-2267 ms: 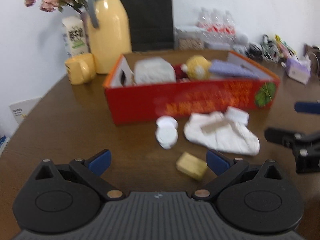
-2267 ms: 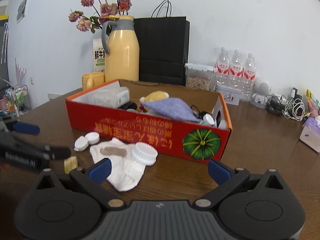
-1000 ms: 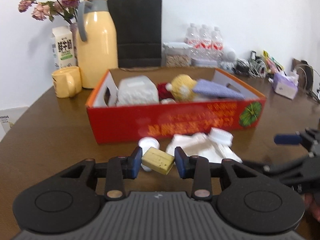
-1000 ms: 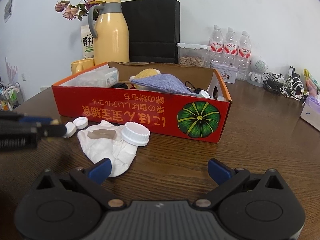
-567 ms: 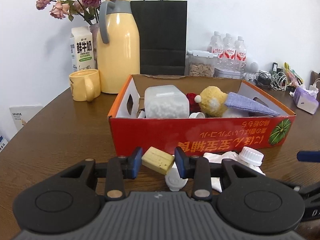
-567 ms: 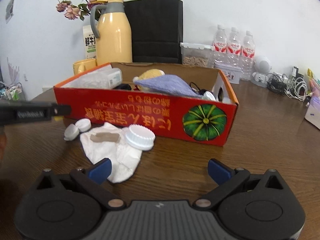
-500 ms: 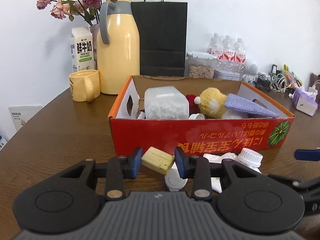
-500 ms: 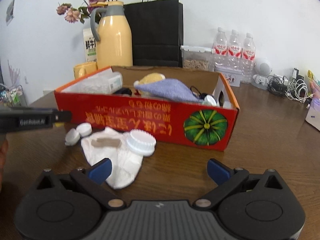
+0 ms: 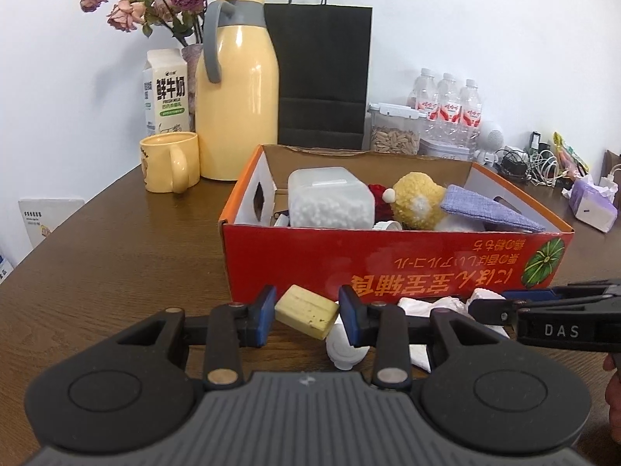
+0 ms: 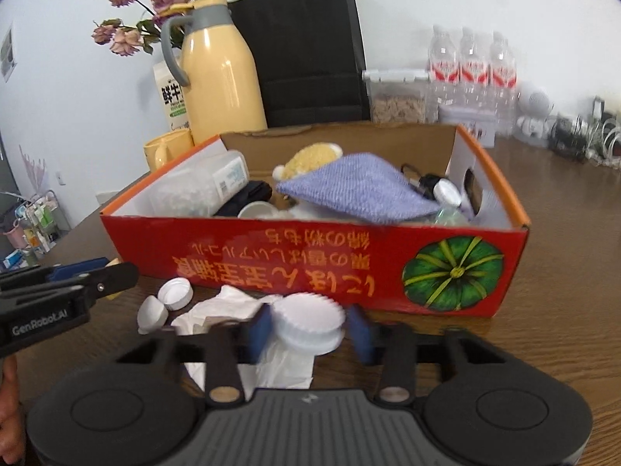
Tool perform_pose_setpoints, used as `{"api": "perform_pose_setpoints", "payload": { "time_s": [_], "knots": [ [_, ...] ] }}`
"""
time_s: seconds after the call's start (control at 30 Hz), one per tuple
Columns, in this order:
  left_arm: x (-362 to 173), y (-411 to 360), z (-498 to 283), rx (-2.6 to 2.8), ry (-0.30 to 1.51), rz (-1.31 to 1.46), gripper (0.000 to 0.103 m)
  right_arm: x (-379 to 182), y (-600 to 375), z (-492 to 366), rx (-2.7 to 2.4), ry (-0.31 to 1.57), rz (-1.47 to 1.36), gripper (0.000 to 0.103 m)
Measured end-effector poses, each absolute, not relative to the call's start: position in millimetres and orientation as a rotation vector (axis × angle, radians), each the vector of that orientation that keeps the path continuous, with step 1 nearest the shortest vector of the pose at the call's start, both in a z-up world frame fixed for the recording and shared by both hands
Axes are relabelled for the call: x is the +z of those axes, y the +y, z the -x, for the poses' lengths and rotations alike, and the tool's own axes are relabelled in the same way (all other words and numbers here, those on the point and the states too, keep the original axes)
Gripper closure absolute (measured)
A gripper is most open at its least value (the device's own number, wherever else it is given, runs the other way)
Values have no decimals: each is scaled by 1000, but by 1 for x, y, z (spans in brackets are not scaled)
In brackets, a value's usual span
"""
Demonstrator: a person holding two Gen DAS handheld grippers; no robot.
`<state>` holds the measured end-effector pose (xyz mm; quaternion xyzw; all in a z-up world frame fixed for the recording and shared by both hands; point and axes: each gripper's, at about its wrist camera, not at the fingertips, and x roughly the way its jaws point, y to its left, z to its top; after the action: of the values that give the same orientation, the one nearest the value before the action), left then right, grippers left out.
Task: Organize objects
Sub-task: 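Grasp the ribbed white cap with the right gripper while the left gripper holds the soap, then carry the soap bar and white cap over the box and lower them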
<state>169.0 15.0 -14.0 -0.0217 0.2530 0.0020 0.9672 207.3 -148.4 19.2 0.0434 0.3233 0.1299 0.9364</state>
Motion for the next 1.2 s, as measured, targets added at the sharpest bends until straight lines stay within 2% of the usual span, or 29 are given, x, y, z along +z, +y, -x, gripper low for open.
{"api": "perform_pose_setpoints", "payload": {
  "time_s": [0.43,0.77,1.2],
  "knots": [
    [-13,19,-166,20,500,68,67,22,-150,-182,250,562,-78,65],
    [20,13,-154,-11,441,84,67,53,-157,-153,278,425,-58,65],
    [67,-18,-200,-38,339,66,67,104,-170,-202,232,294,-52,65]
  ]
}}
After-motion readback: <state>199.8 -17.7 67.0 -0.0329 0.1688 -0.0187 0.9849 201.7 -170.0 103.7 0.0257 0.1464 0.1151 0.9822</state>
